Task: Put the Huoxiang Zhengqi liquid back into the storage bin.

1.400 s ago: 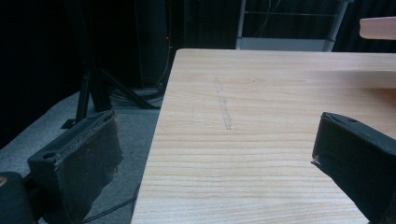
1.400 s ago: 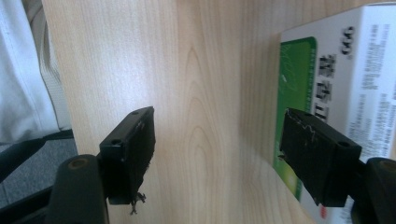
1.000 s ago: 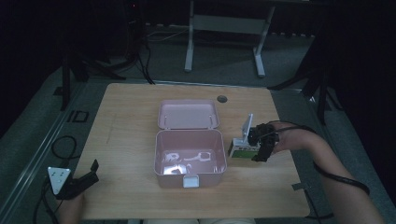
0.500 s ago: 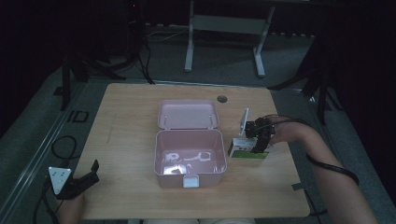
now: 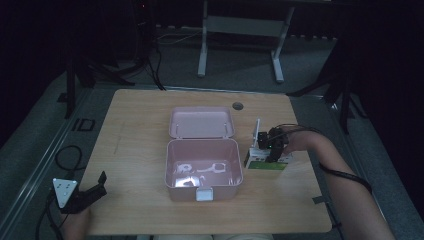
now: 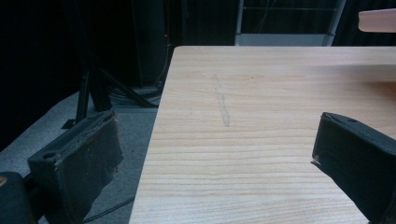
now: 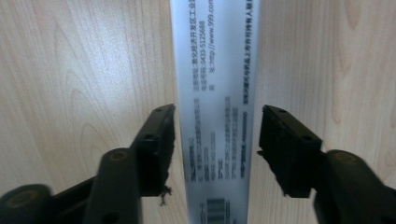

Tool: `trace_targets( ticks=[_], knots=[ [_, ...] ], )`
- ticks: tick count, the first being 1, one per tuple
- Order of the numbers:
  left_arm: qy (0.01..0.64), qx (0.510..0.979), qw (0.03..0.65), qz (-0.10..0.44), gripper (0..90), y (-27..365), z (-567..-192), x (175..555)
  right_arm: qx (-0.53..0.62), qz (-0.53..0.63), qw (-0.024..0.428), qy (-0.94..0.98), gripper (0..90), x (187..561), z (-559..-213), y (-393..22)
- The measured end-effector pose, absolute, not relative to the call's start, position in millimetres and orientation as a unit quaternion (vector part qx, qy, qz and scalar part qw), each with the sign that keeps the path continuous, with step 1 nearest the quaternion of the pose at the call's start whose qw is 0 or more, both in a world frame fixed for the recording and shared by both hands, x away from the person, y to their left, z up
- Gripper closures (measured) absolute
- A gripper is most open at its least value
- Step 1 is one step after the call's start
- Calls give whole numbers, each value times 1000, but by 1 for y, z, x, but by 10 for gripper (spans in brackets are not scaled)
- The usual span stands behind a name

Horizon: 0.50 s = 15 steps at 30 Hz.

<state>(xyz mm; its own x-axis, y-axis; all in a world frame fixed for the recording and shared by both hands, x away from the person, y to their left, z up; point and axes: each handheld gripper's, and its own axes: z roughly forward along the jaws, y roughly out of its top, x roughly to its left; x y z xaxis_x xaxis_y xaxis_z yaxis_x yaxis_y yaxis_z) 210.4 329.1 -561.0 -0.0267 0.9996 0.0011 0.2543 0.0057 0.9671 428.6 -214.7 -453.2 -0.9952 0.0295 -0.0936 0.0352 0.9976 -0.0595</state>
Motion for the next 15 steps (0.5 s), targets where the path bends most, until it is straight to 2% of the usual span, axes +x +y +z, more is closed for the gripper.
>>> trace_targets(
  ticks=[11, 12, 15],
  knots=[
    [568, 553, 423, 439, 16, 328, -561, 211, 21, -36, 34, 999, 519, 432, -465, -215],
    [568, 554, 423, 438, 16, 328, -561, 211, 19, -41, 25, 999, 591, 432, -467, -217],
    [567, 556, 421, 439, 16, 328, -561, 211, 14, -40, 23, 999, 611, 431, -467, -218]
  ],
)
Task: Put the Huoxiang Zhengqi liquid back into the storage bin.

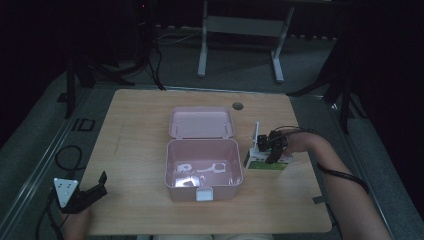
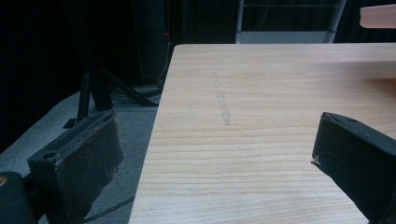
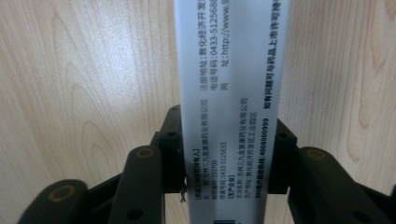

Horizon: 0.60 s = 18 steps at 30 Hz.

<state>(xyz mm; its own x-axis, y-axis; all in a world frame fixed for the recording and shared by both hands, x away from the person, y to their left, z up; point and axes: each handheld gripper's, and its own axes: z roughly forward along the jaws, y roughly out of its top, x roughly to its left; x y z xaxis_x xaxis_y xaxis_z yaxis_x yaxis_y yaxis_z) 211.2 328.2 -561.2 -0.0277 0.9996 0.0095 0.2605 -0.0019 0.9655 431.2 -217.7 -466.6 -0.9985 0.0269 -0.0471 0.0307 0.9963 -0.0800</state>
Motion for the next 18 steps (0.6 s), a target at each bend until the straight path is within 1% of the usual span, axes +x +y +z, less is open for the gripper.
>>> trace_targets(
  ticks=[7, 18],
  knots=[
    [568, 555, 421, 439, 16, 328, -561, 211, 2, -49, 24, 998, 622, 429, -466, -216],
    [568, 555, 420, 440, 16, 328, -561, 211, 3, -52, 5, 999, 625, 421, -454, -216]
  ],
)
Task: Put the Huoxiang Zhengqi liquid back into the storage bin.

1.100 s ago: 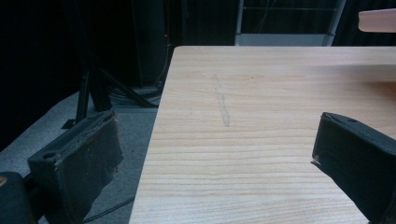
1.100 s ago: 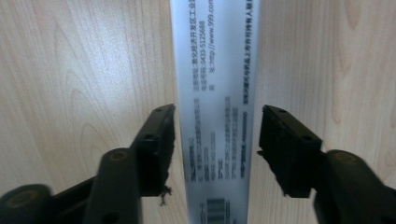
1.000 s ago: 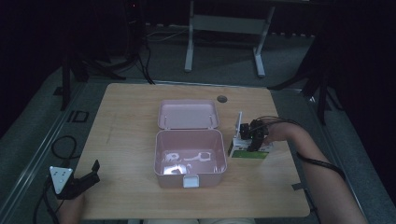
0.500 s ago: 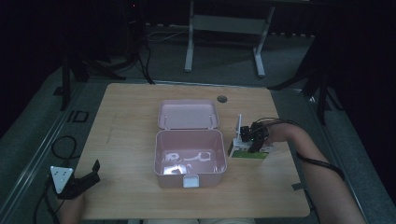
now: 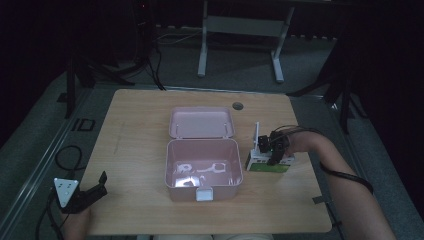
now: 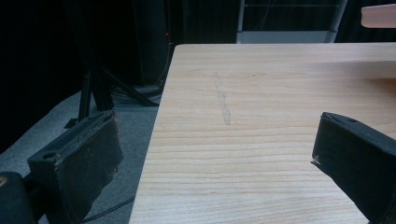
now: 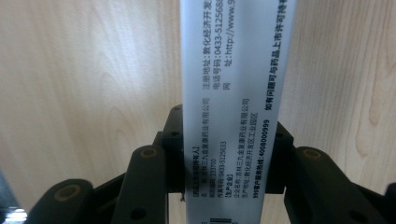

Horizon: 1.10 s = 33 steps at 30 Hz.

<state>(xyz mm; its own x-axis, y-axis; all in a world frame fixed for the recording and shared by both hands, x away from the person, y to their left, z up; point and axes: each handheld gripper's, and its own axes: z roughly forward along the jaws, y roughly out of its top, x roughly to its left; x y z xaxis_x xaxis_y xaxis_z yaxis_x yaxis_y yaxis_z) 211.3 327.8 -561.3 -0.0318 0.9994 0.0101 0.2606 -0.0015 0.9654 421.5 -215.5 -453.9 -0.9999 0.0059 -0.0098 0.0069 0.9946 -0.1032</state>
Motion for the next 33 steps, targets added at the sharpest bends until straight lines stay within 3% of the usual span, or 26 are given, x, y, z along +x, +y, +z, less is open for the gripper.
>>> trace_targets(
  ticks=[21, 33],
  knots=[
    [569, 553, 420, 441, 16, 328, -561, 211, 2, -47, -16, 999, 625, 395, -412, -208],
    [570, 552, 418, 442, 16, 327, -561, 211, 7, -54, -4, 999, 625, 375, -366, -207]
  ],
)
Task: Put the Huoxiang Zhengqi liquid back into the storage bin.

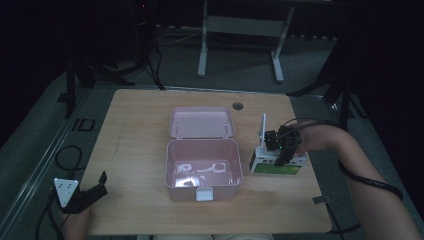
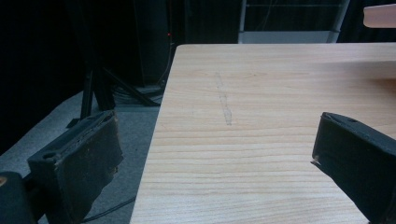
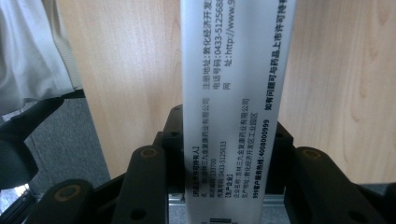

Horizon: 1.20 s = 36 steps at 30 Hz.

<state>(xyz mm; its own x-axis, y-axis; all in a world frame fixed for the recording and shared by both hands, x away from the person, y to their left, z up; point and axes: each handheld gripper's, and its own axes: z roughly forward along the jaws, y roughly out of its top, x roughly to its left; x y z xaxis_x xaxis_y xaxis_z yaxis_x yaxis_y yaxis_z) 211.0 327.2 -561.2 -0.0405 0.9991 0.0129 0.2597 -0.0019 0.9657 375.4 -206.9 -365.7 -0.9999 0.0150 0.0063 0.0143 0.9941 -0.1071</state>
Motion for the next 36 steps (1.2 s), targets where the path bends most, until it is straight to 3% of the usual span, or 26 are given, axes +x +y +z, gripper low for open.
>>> trace_targets(
  ticks=[18, 36],
  knots=[
    [571, 549, 421, 442, 16, 328, -561, 210, -8, 47, -8, -999, 626, 353, -307, -178],
    [571, 548, 424, 441, 16, 329, -561, 210, 22, 29, 7, -999, 627, 350, -306, -125]
  ],
)
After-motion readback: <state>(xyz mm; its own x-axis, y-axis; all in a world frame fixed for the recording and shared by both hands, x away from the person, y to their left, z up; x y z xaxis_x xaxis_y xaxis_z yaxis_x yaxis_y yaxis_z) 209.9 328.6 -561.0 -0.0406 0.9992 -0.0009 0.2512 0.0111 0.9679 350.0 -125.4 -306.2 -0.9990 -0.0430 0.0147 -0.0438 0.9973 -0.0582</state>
